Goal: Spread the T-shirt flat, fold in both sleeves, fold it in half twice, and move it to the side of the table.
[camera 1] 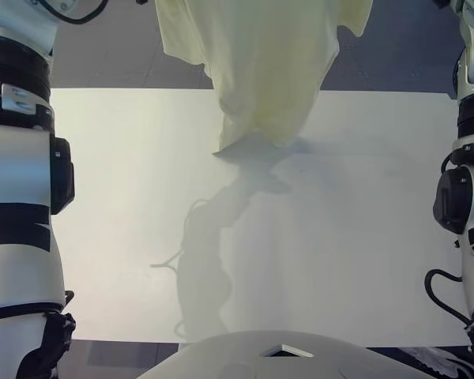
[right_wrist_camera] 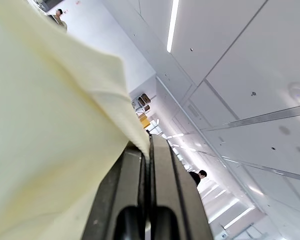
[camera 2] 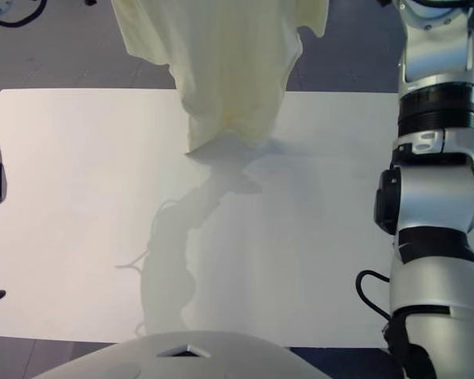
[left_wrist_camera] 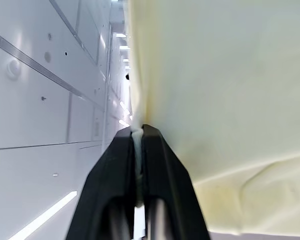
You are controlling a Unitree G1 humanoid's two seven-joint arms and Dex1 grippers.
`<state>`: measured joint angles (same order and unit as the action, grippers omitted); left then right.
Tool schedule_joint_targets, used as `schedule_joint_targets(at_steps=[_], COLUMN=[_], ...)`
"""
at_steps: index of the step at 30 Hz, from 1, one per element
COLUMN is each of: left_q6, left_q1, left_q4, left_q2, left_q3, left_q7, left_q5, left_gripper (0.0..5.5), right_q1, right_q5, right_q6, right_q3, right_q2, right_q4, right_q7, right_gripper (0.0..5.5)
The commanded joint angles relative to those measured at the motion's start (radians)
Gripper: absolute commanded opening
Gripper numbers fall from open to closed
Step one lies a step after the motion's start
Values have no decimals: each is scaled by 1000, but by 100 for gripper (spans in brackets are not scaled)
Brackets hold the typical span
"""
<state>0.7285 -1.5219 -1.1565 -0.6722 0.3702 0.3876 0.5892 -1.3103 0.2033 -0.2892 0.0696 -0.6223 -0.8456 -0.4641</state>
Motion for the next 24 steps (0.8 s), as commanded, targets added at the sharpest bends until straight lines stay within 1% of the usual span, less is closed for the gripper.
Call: schedule_joint_targets(at_steps=[1, 3, 6, 8, 10, 12, 15, 18, 21, 24], left_q6=[26, 70, 175, 257, 329, 360, 320, 265, 184, 106], left_q1=[-20, -1, 64, 139, 241, 368, 601, 780, 911, 999], left_q4=[-38, -33, -2, 45, 122, 257, 534, 753, 937, 1085], left_q2=[-35, -51, -76, -95, -116, -152, -226, -296, -341, -361], left_q3=[79, 106, 118, 112, 95, 90, 105, 115, 101, 84], left_q7=[-150, -186, -182, -147, -76, 19, 145, 219, 281, 334], left_q5=[122, 154, 151, 113, 32, -81, -264, -341, -423, -485], left_gripper=[1, 1, 1, 1, 1, 1, 1, 1, 1, 1], right_q1=[-43, -30, 55, 171, 324, 488, 779, 1009, 1146, 1230], right_q5=[26, 24, -2, -41, -94, -141, -239, -327, -403, -446], right_q6=[-36, -51, -51, -17, 48, 135, 277, 392, 483, 512], right_q3=[-3, -3, -11, -19, -23, -27, -25, -11, -42, -78], right_q2=[-29, -34, -47, -57, -69, -86, -117, -156, -224, -296], right_q4=[-61, -51, 63, 214, 406, 613, 939, 1167, 1324, 1396], right_q7=[42, 34, -20, -84, -155, -213, -305, -383, -461, -545], right_gripper=[0, 0, 0, 0, 0, 0, 0, 0, 0, 0])
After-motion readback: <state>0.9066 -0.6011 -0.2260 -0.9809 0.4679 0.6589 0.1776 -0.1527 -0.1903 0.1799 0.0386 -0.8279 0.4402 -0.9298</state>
